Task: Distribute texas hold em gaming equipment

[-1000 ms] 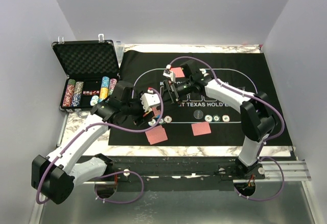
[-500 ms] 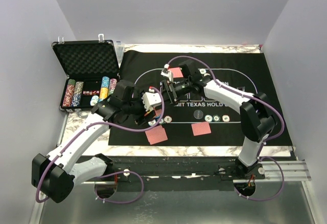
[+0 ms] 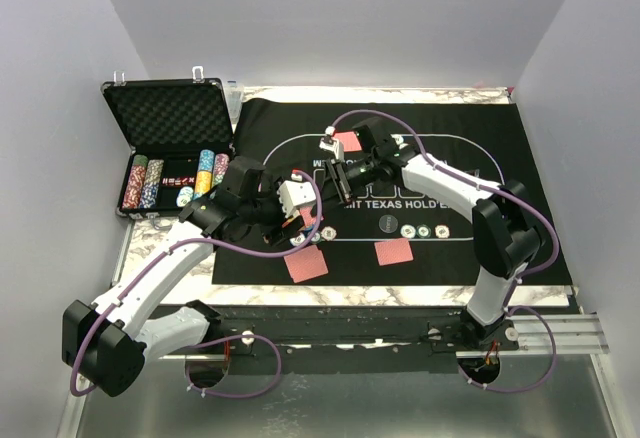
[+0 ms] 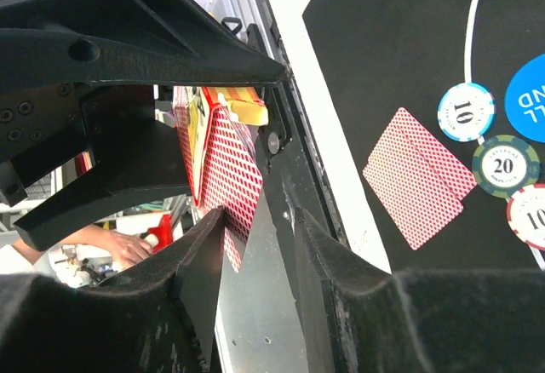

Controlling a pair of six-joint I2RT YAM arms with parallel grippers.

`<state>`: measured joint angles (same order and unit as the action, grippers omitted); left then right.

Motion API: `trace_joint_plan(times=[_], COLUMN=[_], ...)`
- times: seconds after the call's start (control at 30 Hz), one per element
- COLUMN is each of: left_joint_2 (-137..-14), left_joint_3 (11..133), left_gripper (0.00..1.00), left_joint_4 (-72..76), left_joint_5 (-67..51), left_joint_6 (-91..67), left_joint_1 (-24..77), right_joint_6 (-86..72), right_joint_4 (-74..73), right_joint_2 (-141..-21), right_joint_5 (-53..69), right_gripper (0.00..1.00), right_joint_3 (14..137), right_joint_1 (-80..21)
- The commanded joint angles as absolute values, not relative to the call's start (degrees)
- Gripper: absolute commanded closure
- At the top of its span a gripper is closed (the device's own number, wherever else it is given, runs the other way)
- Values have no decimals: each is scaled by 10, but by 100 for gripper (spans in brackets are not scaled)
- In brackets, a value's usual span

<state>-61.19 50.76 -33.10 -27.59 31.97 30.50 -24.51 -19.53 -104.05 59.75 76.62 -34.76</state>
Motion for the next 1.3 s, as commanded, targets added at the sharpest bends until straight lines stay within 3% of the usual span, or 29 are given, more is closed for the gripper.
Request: trace_joint_plan(times=[0.0,0.13,0.33,0.5,0.9,1.03,1.2,1.27], left_joint_2=[-591,-591,-597,-602,-604,-601,-600,-602], left_joint_3=[511,510,516,522,520,516,513,513], left_gripper=[100,100,100,100,100,100,100,100], left_joint_4=[-306,-305,-306,-305,-305,-305,-305,-305], left_joint_5=[-294,-293,-301,-301,-297,-298,-293,-289], left_joint_6=[320,321,321,318,316,318,318,319], left_joint_1=[308,308,308,308,308,308,308,308], right_joint_6=[-216,-213,-278,-287,-268,-269,-253,-245], right_joint_4=[-232,-233,-163,-159,-203,-209,-224,-231], right_joint_2=[-1020,-1008,-1006,-1029,-1047,-1047,-1036,-1032], right_joint_5=[584,598,625,616,584,587,599,604], right_gripper=[62,62,30,29,47,58,80,82], right_joint_3=[768,766,755,777,792,783,778,776], right_joint_1=[-327,-323,-328,-343,-361,-343,-336,-335])
